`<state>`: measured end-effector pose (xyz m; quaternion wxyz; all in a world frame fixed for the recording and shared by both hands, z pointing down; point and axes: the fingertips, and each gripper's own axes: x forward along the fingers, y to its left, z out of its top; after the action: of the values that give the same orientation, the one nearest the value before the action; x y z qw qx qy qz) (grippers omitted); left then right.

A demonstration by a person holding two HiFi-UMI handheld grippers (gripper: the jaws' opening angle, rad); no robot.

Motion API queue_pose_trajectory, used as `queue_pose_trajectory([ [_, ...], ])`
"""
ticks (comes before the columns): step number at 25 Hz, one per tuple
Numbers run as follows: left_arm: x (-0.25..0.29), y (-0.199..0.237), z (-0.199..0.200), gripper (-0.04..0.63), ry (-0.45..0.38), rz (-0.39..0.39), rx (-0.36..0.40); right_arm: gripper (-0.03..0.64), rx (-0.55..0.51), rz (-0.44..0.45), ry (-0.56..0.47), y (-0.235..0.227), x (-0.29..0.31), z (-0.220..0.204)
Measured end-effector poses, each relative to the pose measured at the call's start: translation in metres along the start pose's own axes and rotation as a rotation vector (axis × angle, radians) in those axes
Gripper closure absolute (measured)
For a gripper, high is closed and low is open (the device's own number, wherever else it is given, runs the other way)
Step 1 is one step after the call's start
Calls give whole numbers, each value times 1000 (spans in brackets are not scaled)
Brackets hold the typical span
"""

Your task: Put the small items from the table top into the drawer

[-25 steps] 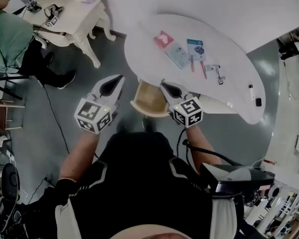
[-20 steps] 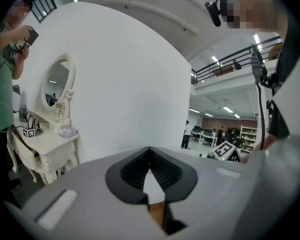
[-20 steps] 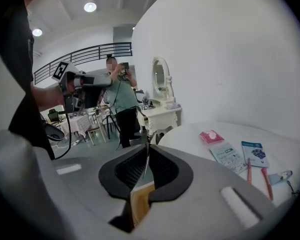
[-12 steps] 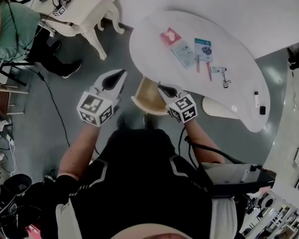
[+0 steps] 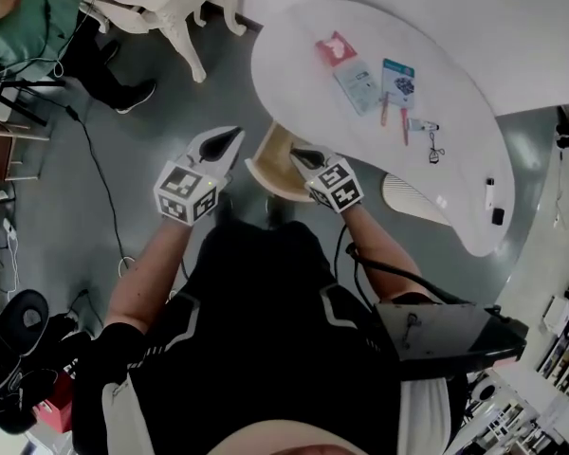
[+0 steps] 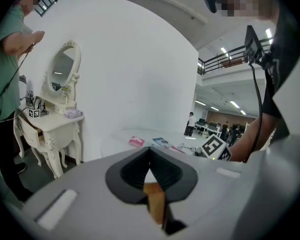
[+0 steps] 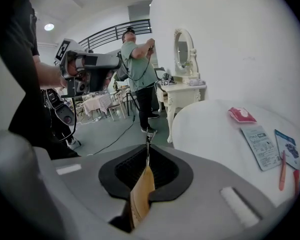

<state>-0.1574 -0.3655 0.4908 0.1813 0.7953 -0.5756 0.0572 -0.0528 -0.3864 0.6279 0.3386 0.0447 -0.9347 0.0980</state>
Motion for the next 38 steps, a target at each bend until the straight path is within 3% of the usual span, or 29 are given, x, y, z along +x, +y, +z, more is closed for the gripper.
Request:
queue_pose_trajectory([
  [8, -5, -7, -28, 595, 26, 66, -21, 597, -83, 74, 97, 4, 26, -34],
  [12, -11, -9, -43, 595, 50, 90, -15, 597, -94, 105, 152, 6, 37, -54],
  [16, -17, -2, -62, 595, 72, 129, -56, 597, -105, 133, 193, 7, 49, -69],
  [19, -18, -9, -73, 595, 95, 119, -45, 597, -101, 148, 221, 6, 57, -81],
  [22, -18, -13, -75, 595, 83, 151, -15, 597, -96, 159, 244, 4, 67, -92],
  [26, -20, -14, -83, 595, 78, 172, -42, 597, -113, 168, 290, 1, 80, -109],
  [30, -28, 3, -93, 595, 84, 257, -48, 597, -125, 175, 335, -4, 96, -124],
  [38, -27, 8, -104, 595, 64, 277, -22, 597, -154, 206, 427, -6, 122, -148],
])
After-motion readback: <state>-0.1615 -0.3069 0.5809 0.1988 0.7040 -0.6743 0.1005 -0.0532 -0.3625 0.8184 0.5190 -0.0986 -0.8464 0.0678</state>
